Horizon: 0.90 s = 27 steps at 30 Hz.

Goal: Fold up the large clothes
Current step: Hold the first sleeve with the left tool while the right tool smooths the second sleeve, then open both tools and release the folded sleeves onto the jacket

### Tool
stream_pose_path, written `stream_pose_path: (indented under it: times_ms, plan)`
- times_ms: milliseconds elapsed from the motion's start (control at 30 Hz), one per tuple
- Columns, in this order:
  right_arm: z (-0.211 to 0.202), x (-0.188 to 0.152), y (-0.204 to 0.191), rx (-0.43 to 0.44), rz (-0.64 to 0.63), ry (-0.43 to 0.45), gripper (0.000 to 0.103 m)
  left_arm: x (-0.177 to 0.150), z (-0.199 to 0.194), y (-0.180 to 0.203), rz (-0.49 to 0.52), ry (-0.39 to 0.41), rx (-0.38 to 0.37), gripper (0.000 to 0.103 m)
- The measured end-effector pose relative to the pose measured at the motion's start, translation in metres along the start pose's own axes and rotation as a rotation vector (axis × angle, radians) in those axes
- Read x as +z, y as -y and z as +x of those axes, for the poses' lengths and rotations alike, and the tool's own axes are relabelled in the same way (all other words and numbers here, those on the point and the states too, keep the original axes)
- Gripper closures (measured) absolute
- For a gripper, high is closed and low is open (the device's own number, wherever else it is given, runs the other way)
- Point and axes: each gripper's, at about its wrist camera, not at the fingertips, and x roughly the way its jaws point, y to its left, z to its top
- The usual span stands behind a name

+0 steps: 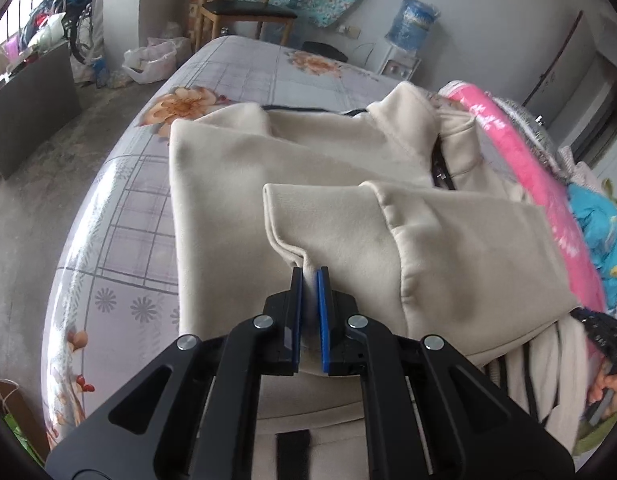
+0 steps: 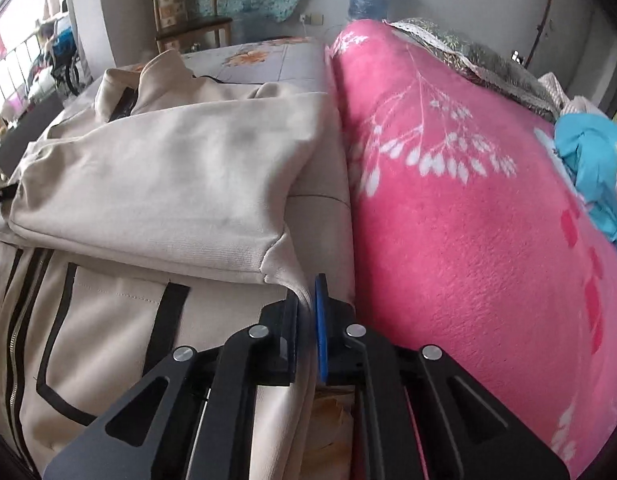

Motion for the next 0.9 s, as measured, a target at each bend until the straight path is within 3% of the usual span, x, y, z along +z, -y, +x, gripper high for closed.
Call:
stream_pose_path:
  times_ms: [133,200,300,500,600,700,833,900]
  plan:
    - [-0.026,-0.002,0.008,0.06,-0.004,-0.004,0.073,-0.002,0.0,-0.011,-0.036,0.004,-0.035,0.096]
    - [-0.039,0.003,0.015,0.114,0.013,0.009,0.052,-0.003,0.0,-0.011,-0.025,0.01,-0.037,0.096]
    - [-0.053,0.026,0.025,0.245,0.074,0.046,0.043,-0.004,0.0,-0.009,-0.004,0.012,-0.029,0.096]
    - [-0.018,0.085,-0.007,0.268,0.05,0.072,0.043,-0.002,-0.002,-0.014,-0.019,-0.002,-0.034,0.093]
    - [0.024,0.094,-0.029,0.251,0.023,-0.001,0.043,-0.001,-0.005,-0.02,-0.06,-0.011,-0.039,0.09]
    - [0.06,0.087,-0.045,0.173,-0.046,-0.103,0.043,0.002,-0.014,-0.024,-0.071,0.009,-0.029,0.09]
    - [0.041,0.088,-0.059,0.113,-0.09,-0.052,0.043,0.006,-0.038,-0.012,-0.018,0.09,-0.042,0.09]
    - [0.032,0.091,-0.062,0.131,-0.088,-0.019,0.035,0.012,-0.043,0.004,0.025,0.107,-0.086,0.083]
